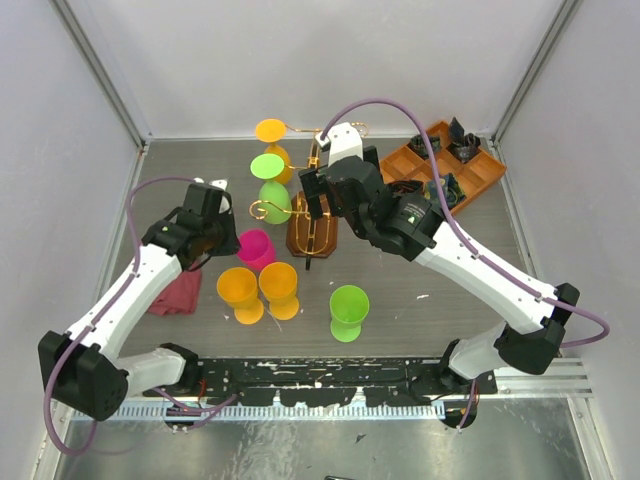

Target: Place the wine glass upside down on the wine glass rack

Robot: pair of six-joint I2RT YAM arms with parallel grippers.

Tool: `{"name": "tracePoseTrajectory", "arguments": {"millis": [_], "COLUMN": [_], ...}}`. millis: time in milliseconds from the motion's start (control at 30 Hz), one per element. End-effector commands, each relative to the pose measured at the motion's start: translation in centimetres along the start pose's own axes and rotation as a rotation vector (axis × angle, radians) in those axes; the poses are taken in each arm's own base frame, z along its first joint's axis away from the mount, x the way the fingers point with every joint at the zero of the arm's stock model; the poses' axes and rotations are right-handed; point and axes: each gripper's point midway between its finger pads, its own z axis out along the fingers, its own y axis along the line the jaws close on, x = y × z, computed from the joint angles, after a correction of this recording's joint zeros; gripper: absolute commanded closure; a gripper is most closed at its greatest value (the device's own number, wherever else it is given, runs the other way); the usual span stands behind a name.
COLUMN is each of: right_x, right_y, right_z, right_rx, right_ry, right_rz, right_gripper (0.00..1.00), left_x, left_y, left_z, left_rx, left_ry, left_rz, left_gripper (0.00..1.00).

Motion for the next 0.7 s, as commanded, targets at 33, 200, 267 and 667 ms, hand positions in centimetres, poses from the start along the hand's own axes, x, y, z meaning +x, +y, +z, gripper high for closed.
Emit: {"name": "tracePoseTrajectory", "arguments": {"millis": [33,200,267,667], "right_x": [-2.0,-2.0,-2.0,-4.7], "right_y": [-0.8,-0.6,-0.3,2.2], "right_z": [-1.1,-0.9,-0.9,-1.6], "right_rx": [0.015,0.008,-0.004,-0.14], "right_ry": [-0.064,-0.064,-0.064,-0.113], "right_rz": [0.035,0.031,0.032,0.154], "right_gripper": [0.01,0.01,0.01,0.01], "left_x": [0.2,-0.8,-1.7,-14.3], "left_y": [0.3,1.6,2.6,10.1], "left_z": [0.5,0.1,-0.2,-7.9], "left_rx": [-0.018,-0.077,-0.099,-0.337], "left_ry": [0.005,-0.042,-0.068,-0.46], "left_rz": [-0.005,-0.034,-0.041,-0.02], "left_gripper": [0.96,0.97,0.97,1.0]}}
